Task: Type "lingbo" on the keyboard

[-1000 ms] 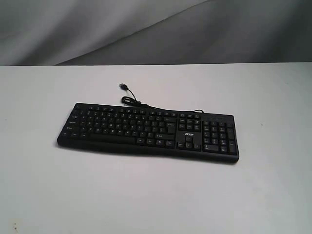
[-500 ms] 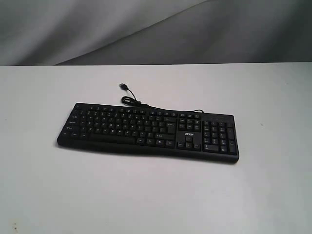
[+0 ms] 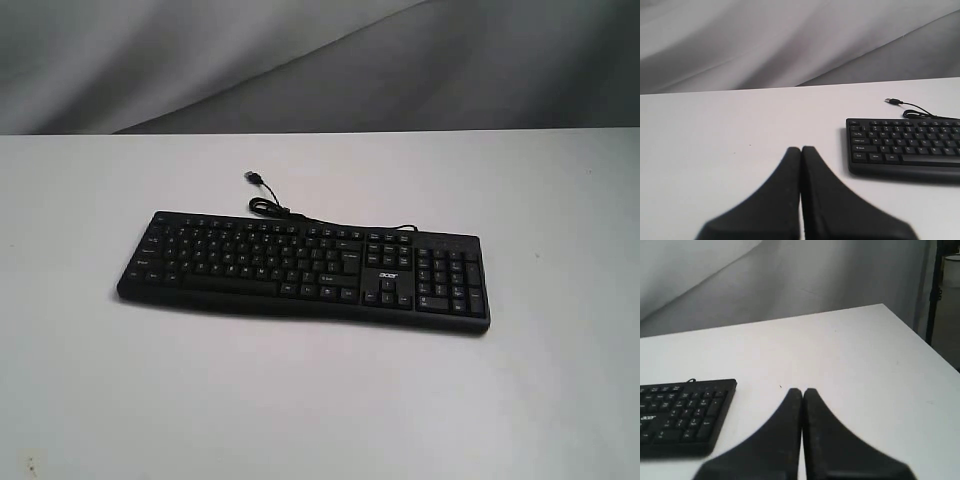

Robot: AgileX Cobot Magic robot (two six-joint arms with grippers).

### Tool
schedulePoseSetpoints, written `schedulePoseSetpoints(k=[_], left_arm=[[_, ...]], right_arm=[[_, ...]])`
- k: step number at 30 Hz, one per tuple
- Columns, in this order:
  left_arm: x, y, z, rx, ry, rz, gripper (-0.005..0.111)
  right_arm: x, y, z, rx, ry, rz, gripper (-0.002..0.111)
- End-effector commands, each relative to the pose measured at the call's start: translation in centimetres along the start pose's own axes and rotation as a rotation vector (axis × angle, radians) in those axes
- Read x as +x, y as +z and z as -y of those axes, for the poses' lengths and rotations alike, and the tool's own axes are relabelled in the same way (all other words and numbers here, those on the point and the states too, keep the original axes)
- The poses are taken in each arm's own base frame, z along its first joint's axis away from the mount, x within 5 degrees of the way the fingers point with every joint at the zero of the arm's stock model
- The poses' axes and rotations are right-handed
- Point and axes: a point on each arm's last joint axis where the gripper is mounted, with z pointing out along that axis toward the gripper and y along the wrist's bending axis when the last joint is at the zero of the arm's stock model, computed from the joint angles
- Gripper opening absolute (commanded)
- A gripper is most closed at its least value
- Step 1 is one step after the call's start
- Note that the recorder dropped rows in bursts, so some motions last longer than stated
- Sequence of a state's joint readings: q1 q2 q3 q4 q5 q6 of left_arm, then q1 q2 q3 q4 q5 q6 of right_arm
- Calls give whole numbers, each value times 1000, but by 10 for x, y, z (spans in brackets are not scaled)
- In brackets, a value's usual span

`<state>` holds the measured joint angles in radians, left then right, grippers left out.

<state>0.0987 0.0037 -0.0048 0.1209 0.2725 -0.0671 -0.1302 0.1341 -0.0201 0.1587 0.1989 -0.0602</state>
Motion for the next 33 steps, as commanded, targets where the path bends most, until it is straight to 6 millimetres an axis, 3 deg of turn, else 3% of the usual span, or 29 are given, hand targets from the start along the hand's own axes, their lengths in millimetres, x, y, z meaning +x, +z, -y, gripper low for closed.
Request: schedulePoseSetpoints(k=[1,5,33], left_arm=[[1,0,0,1,-6,6,1],[1,0,0,1,-6,6,1],[1,0,0,1,-6,6,1]], right_arm=[[4,-3,-1,-20,-61,-19,0],[13,-6,-1,-45,-107,-42,0],[14,-9,-2,-53,-59,-27,0]])
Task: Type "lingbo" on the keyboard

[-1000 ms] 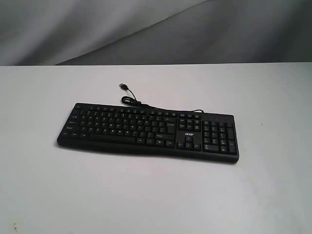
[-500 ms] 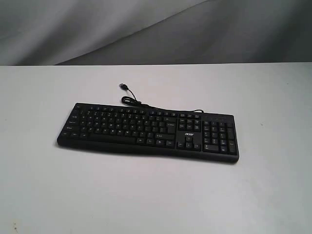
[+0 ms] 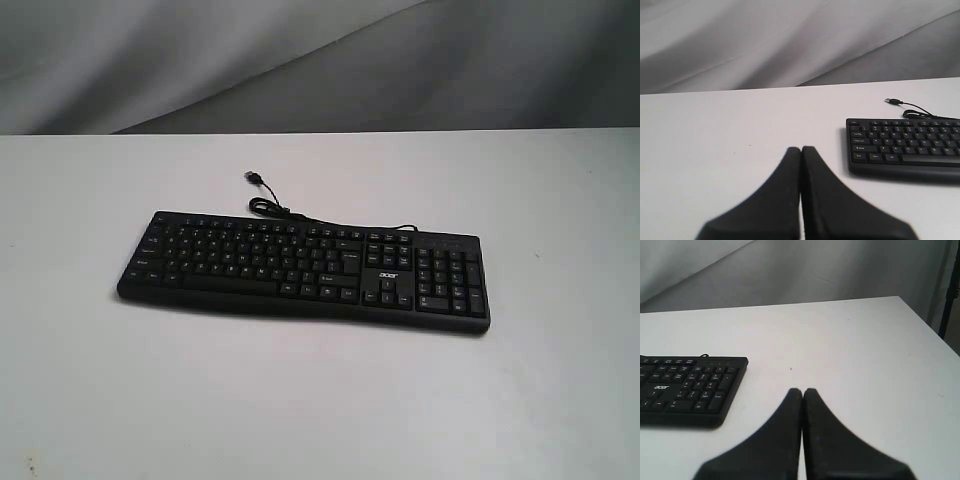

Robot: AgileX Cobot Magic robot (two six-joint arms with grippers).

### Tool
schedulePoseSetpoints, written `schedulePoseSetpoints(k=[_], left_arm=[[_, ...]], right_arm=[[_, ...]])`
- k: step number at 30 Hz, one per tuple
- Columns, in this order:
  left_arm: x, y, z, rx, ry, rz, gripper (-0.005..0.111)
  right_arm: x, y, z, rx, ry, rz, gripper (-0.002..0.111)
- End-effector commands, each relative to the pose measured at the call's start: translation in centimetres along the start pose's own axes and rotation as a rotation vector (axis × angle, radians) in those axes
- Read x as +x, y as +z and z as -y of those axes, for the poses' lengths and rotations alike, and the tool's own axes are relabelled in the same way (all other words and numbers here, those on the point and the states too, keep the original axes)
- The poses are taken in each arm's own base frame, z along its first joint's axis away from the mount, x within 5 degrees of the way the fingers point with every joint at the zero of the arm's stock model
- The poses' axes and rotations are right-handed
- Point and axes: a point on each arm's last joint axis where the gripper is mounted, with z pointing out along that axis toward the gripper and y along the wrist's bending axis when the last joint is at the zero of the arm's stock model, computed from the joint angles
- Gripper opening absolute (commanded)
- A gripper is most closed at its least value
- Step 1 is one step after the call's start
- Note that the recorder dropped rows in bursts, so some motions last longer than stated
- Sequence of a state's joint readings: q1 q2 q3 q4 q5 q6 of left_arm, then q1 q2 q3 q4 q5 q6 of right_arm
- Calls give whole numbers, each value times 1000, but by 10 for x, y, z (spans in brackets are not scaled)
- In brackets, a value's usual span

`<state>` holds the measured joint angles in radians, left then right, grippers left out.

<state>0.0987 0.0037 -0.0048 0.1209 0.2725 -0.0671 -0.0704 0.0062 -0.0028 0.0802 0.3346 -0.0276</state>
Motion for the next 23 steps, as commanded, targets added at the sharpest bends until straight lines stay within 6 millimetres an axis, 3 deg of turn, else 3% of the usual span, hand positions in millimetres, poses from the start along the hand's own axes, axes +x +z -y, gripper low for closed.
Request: schedulePoseSetpoints(k=[1,23], left_arm=[[1,0,0,1,-6,6,1],[1,0,0,1,-6,6,1]], right_arm=[[1,0,0,-1,2,3,0],[1,0,0,-4,9,4,0]])
